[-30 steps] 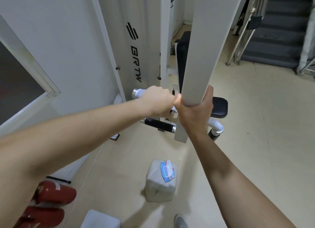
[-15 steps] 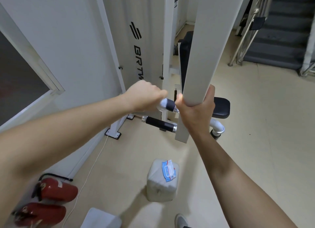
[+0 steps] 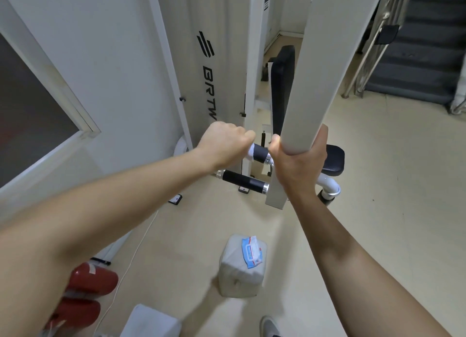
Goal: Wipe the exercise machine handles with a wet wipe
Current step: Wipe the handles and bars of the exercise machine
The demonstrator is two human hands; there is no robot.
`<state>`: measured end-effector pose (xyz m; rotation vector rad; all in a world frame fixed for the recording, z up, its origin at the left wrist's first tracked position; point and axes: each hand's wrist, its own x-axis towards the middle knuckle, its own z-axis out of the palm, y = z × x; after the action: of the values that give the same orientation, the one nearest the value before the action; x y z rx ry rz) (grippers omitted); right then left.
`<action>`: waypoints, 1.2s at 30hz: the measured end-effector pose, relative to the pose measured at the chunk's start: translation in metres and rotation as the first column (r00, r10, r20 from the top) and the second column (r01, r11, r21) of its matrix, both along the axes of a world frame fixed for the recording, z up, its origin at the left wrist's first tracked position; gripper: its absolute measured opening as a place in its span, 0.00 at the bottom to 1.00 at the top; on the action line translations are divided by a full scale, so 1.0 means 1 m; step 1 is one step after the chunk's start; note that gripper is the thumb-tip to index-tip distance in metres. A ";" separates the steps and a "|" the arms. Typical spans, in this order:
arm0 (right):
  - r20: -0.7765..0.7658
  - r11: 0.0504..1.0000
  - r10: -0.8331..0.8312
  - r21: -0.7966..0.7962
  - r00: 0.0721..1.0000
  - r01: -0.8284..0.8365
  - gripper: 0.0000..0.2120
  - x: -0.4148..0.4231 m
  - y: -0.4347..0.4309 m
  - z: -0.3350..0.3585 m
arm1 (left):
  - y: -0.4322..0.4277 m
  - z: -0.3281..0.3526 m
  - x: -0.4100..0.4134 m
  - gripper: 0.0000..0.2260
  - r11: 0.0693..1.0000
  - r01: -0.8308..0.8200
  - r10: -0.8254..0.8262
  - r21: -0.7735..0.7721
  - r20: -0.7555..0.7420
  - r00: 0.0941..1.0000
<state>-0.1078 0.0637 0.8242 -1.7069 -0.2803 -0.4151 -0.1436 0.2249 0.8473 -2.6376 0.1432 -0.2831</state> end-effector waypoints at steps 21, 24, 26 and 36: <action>-0.028 0.997 0.075 0.002 0.997 -0.075 0.25 -0.007 -0.001 0.002 | -0.014 0.015 0.020 0.17 0.964 -0.071 -0.021 -0.255 -0.342 0.940; -0.018 0.997 0.076 -0.003 0.997 -0.076 0.24 -0.005 -0.002 0.001 | 0.006 0.036 0.023 0.29 0.866 -0.232 -0.029 -0.443 -0.508 0.861; -0.005 0.999 0.053 0.006 0.999 -0.053 0.23 -0.004 -0.001 0.001 | 0.016 0.036 0.014 0.23 0.815 -0.196 -0.074 -0.545 -0.434 0.898; -0.007 0.999 0.047 0.011 0.999 -0.047 0.26 0.005 0.005 0.003 | 0.014 0.046 -0.021 0.07 0.799 0.115 0.074 -0.590 0.286 0.955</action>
<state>-0.1024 0.0691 0.8276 -1.6876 -0.3116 -0.3750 -0.1645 0.2392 0.8935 -3.1757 -0.0292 -0.8560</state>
